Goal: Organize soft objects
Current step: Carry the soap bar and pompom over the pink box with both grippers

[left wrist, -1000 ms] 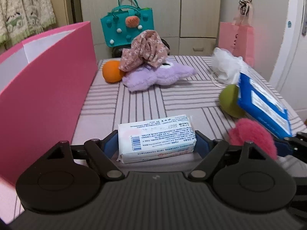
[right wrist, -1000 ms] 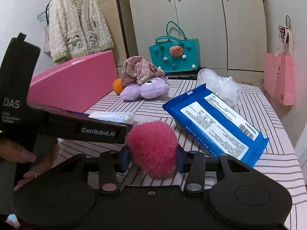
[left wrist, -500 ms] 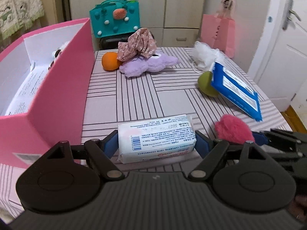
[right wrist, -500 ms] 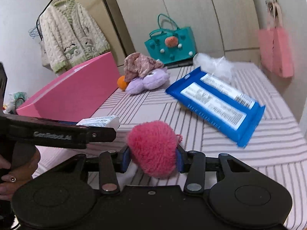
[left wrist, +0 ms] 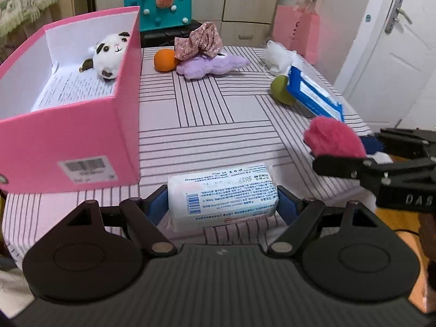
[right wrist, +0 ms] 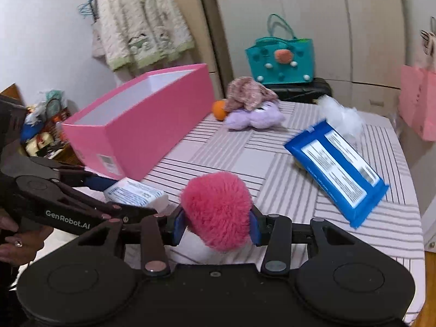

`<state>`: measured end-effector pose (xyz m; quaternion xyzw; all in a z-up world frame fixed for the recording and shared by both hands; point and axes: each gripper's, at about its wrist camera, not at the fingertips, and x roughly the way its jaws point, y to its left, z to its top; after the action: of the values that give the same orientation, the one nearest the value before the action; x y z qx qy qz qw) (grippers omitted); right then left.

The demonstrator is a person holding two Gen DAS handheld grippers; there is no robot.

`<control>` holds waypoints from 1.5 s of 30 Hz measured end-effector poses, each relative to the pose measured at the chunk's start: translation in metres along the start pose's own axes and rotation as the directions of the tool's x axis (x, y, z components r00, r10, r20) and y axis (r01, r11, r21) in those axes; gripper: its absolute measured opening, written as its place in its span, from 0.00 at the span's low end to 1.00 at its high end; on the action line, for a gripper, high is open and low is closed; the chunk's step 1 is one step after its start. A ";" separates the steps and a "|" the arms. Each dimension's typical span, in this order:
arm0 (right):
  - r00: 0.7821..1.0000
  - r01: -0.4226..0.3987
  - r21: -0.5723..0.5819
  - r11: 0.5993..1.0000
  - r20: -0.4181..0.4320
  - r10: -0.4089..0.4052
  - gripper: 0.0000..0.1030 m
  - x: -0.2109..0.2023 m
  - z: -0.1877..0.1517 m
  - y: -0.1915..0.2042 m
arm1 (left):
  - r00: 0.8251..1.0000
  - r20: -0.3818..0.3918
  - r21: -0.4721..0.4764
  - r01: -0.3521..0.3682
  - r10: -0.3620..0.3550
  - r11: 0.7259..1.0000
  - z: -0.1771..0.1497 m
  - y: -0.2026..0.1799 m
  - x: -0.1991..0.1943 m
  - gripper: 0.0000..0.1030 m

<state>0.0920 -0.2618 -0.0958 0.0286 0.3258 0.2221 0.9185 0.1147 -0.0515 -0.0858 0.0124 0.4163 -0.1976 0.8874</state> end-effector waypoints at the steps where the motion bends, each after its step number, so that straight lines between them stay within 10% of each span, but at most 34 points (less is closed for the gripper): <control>1: 1.000 -0.007 -0.004 1.000 -0.001 0.007 0.49 -0.004 0.003 0.003 | 1.000 -0.002 0.001 0.006 -0.006 1.000 -0.001 0.002 -0.005 0.78; 14: 0.964 -0.215 -0.028 0.976 -0.167 0.208 0.49 -0.013 0.038 0.048 | 0.994 -0.110 0.013 0.018 -0.017 1.000 -0.002 0.031 -0.059 0.78; 24: 0.847 -0.440 0.118 0.890 -0.273 0.455 0.49 0.010 0.058 0.070 | 0.993 -0.110 -0.051 0.034 -0.039 0.998 0.004 0.072 -0.097 0.78; 28: 0.838 -0.468 0.090 0.879 -0.270 0.474 0.49 0.018 0.073 0.082 | 0.998 -0.060 -0.064 0.016 -0.020 0.998 0.017 0.087 -0.112 0.78; 34: 0.861 -0.473 0.004 0.881 -0.210 0.463 0.49 0.037 0.103 0.087 | 0.999 0.044 -0.075 -0.001 0.004 0.997 0.048 0.113 -0.118 0.78; 40: 0.951 -0.310 -0.182 0.933 -0.062 0.303 0.49 0.054 0.136 0.095 | 0.992 0.123 -0.114 -0.016 0.030 0.993 0.083 0.143 -0.100 0.78; 45: 0.963 -0.268 -0.160 0.950 -0.033 0.266 0.49 0.080 0.175 0.077 | 0.991 0.097 -0.110 -0.082 0.093 0.991 0.110 0.158 -0.063 0.78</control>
<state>0.2242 -0.1424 0.0103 -0.0038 0.3047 0.3702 0.8776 0.2167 0.0951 0.0100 -0.0263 0.3793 -0.1367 0.9147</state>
